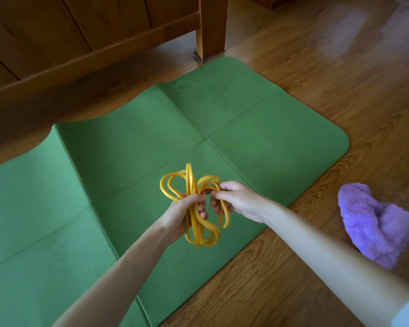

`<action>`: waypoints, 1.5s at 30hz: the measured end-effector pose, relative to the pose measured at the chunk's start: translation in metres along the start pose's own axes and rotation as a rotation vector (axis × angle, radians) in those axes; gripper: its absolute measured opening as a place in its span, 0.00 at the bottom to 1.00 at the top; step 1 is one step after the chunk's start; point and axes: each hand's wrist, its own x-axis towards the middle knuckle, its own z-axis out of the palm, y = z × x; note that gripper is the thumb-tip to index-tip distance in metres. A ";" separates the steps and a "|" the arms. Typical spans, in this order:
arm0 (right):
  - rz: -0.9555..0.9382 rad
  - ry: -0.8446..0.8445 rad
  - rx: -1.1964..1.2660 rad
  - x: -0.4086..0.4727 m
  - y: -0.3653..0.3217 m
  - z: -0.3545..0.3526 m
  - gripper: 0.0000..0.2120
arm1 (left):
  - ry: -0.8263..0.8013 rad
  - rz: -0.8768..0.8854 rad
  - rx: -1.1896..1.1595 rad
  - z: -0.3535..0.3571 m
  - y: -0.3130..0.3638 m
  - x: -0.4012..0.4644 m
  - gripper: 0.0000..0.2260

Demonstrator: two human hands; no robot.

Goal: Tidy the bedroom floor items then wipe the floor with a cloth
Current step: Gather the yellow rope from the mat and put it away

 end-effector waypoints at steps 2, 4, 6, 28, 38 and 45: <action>0.031 0.059 0.136 0.000 -0.002 0.004 0.06 | 0.104 0.020 0.047 0.000 -0.002 0.003 0.05; 0.043 0.128 0.224 0.001 -0.003 0.011 0.06 | 0.092 0.030 0.027 0.004 -0.002 0.002 0.05; 0.050 0.192 0.217 0.001 -0.002 0.021 0.07 | 0.044 0.030 -0.001 0.009 -0.003 0.000 0.08; 0.151 -0.065 -0.152 -0.006 -0.010 0.016 0.24 | -0.295 -0.164 -0.066 0.004 0.000 -0.006 0.19; -0.023 0.105 0.383 -0.004 -0.013 -0.006 0.15 | -0.026 -0.017 -0.381 -0.001 0.006 -0.012 0.06; -0.010 0.163 0.426 -0.012 -0.032 -0.018 0.12 | 0.158 0.069 -0.507 -0.017 0.019 -0.020 0.01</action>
